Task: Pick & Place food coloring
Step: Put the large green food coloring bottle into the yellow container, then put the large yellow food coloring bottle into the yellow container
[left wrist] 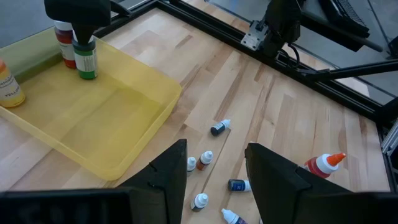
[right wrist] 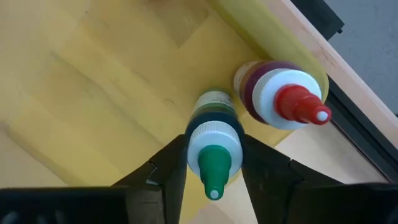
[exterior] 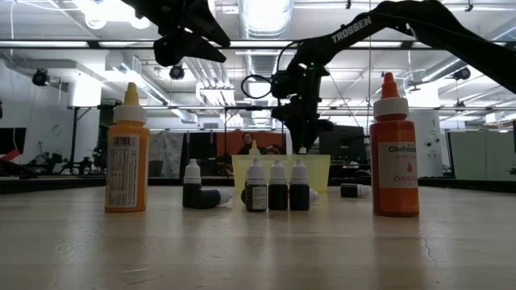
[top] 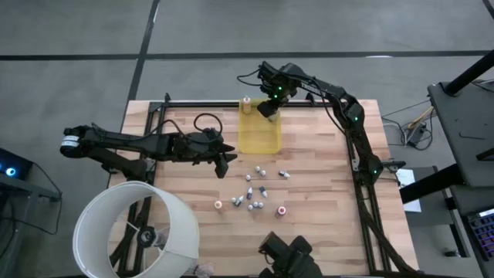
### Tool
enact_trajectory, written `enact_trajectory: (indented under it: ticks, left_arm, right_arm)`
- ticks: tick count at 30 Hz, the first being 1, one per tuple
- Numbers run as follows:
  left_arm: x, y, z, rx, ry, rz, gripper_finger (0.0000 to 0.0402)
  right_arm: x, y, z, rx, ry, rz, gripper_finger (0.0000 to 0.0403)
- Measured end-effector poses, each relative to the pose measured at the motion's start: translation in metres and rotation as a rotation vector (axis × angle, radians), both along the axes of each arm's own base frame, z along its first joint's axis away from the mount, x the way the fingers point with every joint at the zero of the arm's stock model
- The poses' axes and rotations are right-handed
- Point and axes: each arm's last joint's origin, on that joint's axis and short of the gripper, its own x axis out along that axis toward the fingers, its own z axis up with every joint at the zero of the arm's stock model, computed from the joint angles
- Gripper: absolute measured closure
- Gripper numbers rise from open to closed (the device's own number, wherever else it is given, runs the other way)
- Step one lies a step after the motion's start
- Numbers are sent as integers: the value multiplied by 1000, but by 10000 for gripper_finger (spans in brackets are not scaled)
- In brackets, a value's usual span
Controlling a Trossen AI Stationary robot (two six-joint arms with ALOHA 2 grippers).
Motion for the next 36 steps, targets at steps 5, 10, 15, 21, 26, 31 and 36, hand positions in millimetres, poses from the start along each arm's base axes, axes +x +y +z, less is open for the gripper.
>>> enact_trajectory:
  ticks: [5, 10, 15, 21, 26, 31, 36]
  left_arm:
    - [0, 0, 0, 0, 0, 0, 266]
    - [0, 0, 0, 0, 0, 0, 266]
    - [0, 0, 0, -4, -1, 2, 266]
    - [0, 0, 0, -4, -1, 2, 266]
    - [0, 0, 0, -4, -1, 2, 266]
    - [0, 0, 0, -4, -1, 2, 266]
    - [0, 0, 0, -4, -1, 2, 266]
  right_arm:
    - [0, 0, 0, -1, 0, 7, 240]
    - [-1, 1, 0, 6, 3, 8, 221]
    - [-3, 3, 9, 0, -5, 9, 213]
    - [-8, 8, 32, -9, -19, 19, 217]
    - [-8, 23, 57, -3, -53, 75, 221]
    - [-2, 51, 78, -41, -83, 207, 222]
    - [9, 81, 82, -35, -58, 354, 243]
